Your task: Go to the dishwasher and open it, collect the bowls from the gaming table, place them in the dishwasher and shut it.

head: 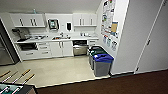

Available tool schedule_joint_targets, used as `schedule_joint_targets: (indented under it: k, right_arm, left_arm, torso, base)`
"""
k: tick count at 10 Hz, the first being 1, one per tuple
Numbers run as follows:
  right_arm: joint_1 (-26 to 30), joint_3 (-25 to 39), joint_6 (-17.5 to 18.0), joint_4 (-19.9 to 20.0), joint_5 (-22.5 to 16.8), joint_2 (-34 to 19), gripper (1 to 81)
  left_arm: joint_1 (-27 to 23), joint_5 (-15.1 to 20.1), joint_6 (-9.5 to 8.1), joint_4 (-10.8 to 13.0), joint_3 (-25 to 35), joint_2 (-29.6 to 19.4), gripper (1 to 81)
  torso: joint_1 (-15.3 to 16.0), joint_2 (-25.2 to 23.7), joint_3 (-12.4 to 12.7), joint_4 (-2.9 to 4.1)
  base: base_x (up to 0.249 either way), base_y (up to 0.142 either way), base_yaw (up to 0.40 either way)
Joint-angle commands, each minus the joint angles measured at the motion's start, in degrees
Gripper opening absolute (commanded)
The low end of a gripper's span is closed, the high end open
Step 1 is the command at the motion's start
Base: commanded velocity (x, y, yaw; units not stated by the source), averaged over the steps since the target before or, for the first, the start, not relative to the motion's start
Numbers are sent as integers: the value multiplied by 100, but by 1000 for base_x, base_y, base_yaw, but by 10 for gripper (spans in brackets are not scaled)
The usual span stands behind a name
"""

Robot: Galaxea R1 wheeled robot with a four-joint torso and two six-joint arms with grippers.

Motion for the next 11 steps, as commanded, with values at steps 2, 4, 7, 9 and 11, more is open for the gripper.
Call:
schedule_joint_targets:
  k: [2,4,7,9,11]
  right_arm:
    - [199,56,-40,-121,-412,38,10]
    - [182,56,-40,-121,-412,30,10]
    - [191,56,-40,-121,-412,21,10]
    - [191,56,-40,-121,-412,30,10]
    - [191,56,-40,-121,-412,30,10]
  left_arm:
    - [-222,183,4,34,16,-54,10]
    - [-222,183,4,34,16,-54,10]
    - [-222,183,4,34,16,-54,10]
    - [-222,183,4,16,16,-54,10]
    - [-222,183,4,7,7,-62,10]
  torso:
    - [0,0,0,0]
    - [-2,0,0,0]
    - [0,0,0,0]
    - [-2,0,0,0]
    - [0,0,0,0]
  base:
    - [167,0,0]
    - [176,0,0]
    - [181,0,0]
    - [189,0,0]
    - [189,0,0]
